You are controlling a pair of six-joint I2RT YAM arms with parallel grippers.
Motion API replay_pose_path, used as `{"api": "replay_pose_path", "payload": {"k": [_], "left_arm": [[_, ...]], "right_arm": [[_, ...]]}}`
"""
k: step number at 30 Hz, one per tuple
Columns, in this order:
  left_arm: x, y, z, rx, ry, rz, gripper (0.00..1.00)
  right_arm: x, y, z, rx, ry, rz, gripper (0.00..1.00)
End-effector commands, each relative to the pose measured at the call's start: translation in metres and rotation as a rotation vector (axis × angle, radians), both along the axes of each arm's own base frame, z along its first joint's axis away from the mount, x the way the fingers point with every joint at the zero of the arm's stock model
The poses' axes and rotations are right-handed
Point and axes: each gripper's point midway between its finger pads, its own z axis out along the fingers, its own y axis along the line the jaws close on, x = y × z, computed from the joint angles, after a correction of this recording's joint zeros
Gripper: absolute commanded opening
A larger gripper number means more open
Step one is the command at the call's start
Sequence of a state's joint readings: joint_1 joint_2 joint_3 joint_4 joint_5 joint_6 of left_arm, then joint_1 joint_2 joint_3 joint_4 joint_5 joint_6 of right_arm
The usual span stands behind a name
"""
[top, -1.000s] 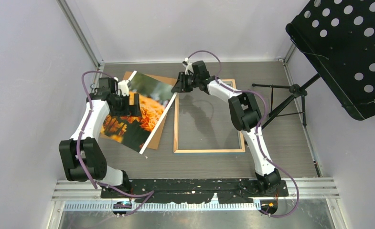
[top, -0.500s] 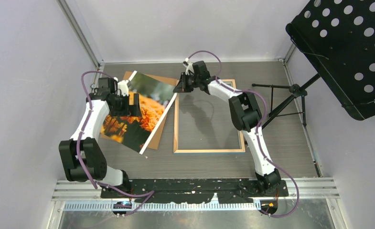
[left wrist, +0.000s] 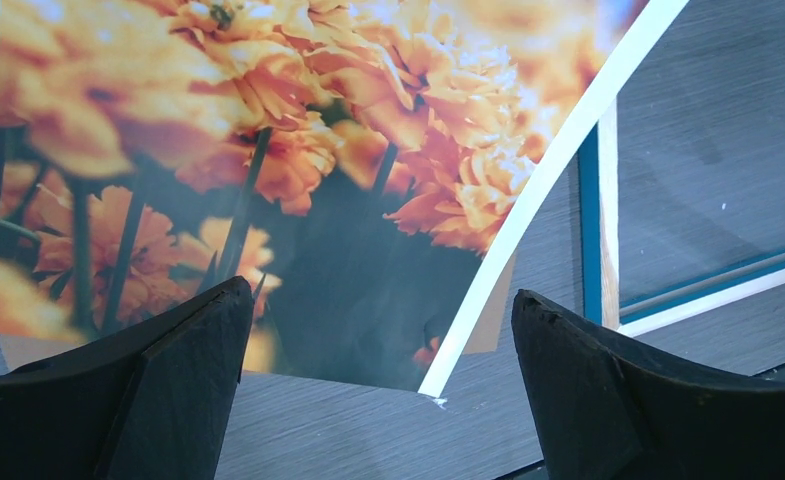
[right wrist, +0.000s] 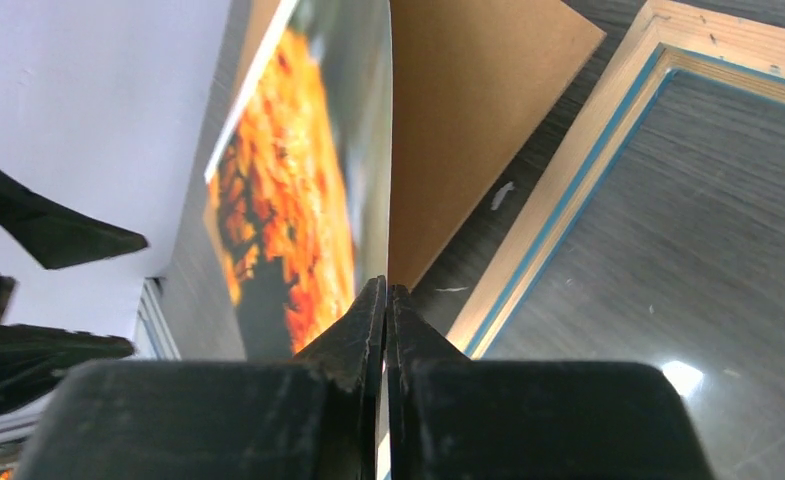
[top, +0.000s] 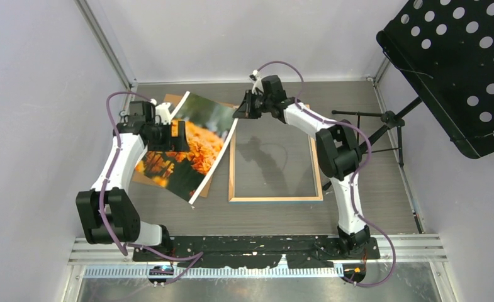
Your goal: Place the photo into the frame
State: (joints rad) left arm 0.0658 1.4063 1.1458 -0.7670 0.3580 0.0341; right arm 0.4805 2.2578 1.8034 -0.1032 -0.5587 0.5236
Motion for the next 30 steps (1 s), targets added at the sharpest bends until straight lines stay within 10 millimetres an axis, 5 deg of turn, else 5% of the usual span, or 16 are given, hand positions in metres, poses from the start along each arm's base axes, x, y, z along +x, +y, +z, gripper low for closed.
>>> {"api": "replay_pose_path", "payload": {"k": [1, 8, 15, 30], "left_arm": [[0.016, -0.028, 0.035, 0.019, -0.118, -0.089, 1.00], [0.024, -0.088, 0.056, 0.165, -0.235, -0.191, 0.99], [0.034, -0.136, 0.072, 0.232, -0.366, -0.182, 1.00], [0.039, -0.161, 0.019, 0.355, -0.434, -0.240, 1.00]], "right_arm": [[-0.005, -0.010, 0.077, 0.094, -0.064, -0.084, 0.06], [-0.019, -0.022, 0.121, 0.175, -0.048, -0.155, 0.06], [-0.029, -0.023, 0.134, 0.237, 0.013, -0.158, 0.06], [-0.030, -0.031, 0.126, 0.295, 0.094, -0.171, 0.06]]}}
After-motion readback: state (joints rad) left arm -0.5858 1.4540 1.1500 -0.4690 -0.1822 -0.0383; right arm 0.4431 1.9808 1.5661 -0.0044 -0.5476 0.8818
